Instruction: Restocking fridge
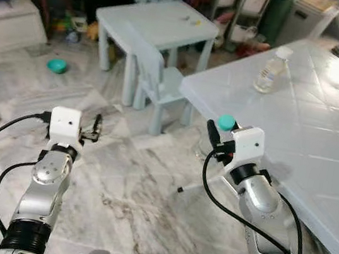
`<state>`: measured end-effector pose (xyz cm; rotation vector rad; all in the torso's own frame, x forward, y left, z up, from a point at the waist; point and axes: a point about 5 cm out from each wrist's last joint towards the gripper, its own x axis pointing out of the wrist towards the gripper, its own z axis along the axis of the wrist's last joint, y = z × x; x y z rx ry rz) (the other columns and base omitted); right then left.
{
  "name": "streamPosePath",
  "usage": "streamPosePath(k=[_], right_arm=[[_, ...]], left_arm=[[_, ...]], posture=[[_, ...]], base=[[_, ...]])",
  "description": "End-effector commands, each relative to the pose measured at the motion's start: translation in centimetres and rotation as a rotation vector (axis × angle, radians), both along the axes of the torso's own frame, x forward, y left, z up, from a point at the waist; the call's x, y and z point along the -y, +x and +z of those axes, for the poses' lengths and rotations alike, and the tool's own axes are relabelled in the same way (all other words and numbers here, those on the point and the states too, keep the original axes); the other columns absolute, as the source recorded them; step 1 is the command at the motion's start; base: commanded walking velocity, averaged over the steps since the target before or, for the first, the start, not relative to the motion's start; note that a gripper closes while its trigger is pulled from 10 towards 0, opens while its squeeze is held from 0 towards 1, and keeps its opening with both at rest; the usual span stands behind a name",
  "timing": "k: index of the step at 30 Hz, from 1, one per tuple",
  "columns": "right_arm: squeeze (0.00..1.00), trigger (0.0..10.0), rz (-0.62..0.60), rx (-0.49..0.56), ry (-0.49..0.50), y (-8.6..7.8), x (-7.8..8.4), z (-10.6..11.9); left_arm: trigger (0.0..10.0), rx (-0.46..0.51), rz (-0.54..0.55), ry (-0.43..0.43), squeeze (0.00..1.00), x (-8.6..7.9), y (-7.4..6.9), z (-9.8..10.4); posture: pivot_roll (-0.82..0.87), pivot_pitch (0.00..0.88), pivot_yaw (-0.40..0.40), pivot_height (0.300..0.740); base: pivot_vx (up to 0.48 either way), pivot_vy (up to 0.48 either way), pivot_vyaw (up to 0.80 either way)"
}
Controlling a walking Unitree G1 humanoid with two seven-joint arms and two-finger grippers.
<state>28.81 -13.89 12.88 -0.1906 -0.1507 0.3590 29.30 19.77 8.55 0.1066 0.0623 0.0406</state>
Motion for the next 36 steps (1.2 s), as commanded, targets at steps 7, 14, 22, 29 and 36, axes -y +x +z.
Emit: streamPosePath(k=[7,14,22,29,36], right_arm=[[0.0,10.0,-0.02,0.029,-0.027,-0.2,0.9,0.2],[0.0,10.0,-0.011,0.023,-0.024,-0.4,0.4,-0.2],[0.0,10.0,-0.022,0.031,-0.031,-0.3,0.4,-0.2],[0.0,10.0,-0.025,0.026,-0.03,-0.4,0.3,-0.5],[0.0,10.0,-0.019,0.03,-0.031,-0.2,0.3,-0.5]], left_arm=[[10.0,-0.016,0.004,-0.015,0.0,0.0,-0.3,-0.9],[10.0,-0.006,0.011,-0.004,0.0,0.0,-0.6,-1.0],[10.0,-0.006,-0.006,0.005,0.0,0.4,-0.5,-1.1],[10.0,-0.007,0.013,-0.012,0.0,-0.5,-0.7,-1.1],[10.0,-0.02,0.028,-0.016,0.0,-0.8,-0.9,-1.3]], posture=[[-0.01,0.0,-0.032,0.74],[0.0,0.0,-0.038,0.74],[0.0,0.0,-0.032,0.74],[0.01,0.0,-0.026,0.74],[0.02,0.0,-0.028,0.74]], base=[[0.0,0.0,0.77],[0.0,0.0,0.77],[0.0,-0.08,0.77],[0.0,0.0,0.77],[0.0,0.212,0.77]])
